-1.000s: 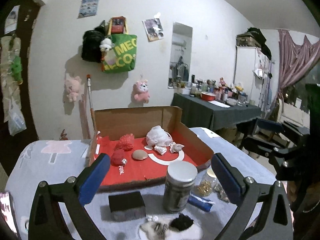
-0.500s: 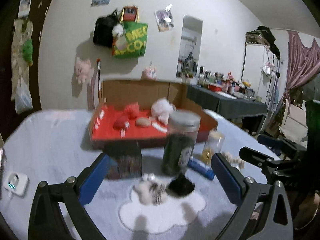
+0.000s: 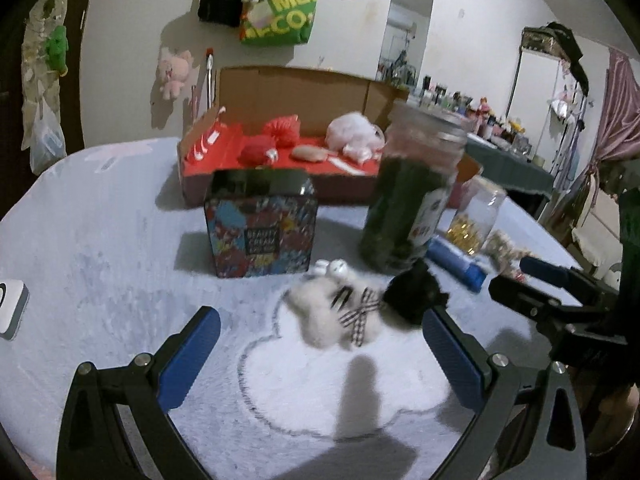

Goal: Organize soft objects
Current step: 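Withdraw both tools from the box back toward the table items, then grasp the white fluffy sheep with the left tool while the right tool grasps the blue towel, then carry the white sheep and blue towel into the box with both tools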

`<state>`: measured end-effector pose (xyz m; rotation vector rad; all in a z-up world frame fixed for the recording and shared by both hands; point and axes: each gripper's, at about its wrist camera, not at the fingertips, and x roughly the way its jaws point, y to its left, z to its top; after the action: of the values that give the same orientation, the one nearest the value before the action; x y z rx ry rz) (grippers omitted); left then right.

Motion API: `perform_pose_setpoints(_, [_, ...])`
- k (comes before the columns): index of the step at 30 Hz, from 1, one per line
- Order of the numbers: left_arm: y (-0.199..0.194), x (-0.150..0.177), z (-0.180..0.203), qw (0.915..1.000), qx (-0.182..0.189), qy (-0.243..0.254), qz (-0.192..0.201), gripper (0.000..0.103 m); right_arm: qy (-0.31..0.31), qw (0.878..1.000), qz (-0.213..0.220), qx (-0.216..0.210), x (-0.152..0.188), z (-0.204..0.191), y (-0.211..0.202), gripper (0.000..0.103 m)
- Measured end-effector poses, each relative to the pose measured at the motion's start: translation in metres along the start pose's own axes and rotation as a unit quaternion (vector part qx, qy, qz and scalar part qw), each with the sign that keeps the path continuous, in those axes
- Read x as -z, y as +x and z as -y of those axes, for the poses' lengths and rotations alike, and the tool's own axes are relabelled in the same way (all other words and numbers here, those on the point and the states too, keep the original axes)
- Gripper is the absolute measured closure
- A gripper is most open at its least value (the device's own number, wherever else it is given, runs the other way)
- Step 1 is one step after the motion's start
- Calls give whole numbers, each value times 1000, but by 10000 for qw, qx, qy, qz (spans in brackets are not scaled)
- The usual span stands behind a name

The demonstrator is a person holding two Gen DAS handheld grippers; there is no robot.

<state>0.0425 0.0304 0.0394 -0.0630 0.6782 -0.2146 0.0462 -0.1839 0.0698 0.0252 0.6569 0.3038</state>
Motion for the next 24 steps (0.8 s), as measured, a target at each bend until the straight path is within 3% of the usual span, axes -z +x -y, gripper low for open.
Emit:
perform_pose_setpoints(8, [22,-4,-4,9989,-1,97,-458,1,-99,9995,-244,-146,-9,-2,27,11])
perform_pose_setpoints(16, [35,-11,2,9973,-34,340,-655,14,-89,9983,-496,-301,-12,0,45,40])
perform_pose_setpoints(19, [37,-11,3,9971,-7,422,-640,29,-136,9977,-550,-365,-13,-2,47,53])
perform_pose_setpoints(21, [35,-11,4,9969,109,487,-610,51,-182,9974,-570,-393,-12,-3,48,75])
perform_pose_setpoints(24, [32,-12,4,9968,213,488,-598,60,-180,9971,-513,-535,-9,-3,44,79])
